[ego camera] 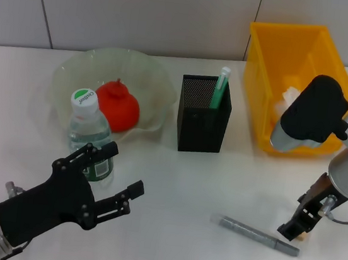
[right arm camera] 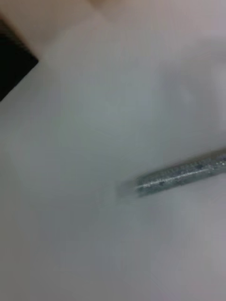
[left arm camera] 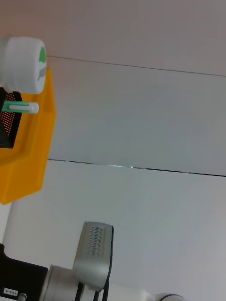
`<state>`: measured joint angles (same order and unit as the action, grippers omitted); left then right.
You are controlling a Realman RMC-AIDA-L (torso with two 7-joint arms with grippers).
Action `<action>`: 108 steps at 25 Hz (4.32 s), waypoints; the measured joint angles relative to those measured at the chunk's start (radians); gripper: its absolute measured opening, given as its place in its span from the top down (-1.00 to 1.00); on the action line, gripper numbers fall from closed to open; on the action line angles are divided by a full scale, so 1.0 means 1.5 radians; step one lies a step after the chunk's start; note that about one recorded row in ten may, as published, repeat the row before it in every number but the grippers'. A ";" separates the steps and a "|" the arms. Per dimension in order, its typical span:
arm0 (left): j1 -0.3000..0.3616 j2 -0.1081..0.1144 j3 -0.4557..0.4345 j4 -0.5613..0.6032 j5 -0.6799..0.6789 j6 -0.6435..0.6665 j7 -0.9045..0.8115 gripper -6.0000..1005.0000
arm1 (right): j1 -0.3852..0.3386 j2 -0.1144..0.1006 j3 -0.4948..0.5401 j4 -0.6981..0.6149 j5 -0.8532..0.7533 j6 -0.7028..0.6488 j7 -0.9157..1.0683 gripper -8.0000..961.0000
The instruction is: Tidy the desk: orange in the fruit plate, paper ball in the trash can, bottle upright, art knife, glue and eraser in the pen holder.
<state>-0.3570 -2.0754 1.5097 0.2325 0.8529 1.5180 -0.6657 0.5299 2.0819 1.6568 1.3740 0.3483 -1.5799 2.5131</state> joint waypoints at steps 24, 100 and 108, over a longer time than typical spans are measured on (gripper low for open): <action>0.006 0.007 0.007 0.001 0.014 0.019 0.004 -0.71 | -0.025 -0.002 0.010 0.005 0.026 0.006 -0.113 -0.51; -0.008 0.004 0.008 0.009 0.015 0.027 -0.010 -0.71 | 0.157 -0.016 0.143 -0.126 0.195 0.266 -0.061 0.15; -0.004 0.005 0.014 0.009 0.015 0.027 -0.010 -0.71 | 0.158 -0.013 0.139 -0.149 0.197 0.316 -0.067 -0.09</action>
<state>-0.3631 -2.0685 1.5304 0.2454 0.8760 1.5584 -0.6803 0.7667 2.0617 1.8660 1.1508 0.6442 -1.1056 2.4132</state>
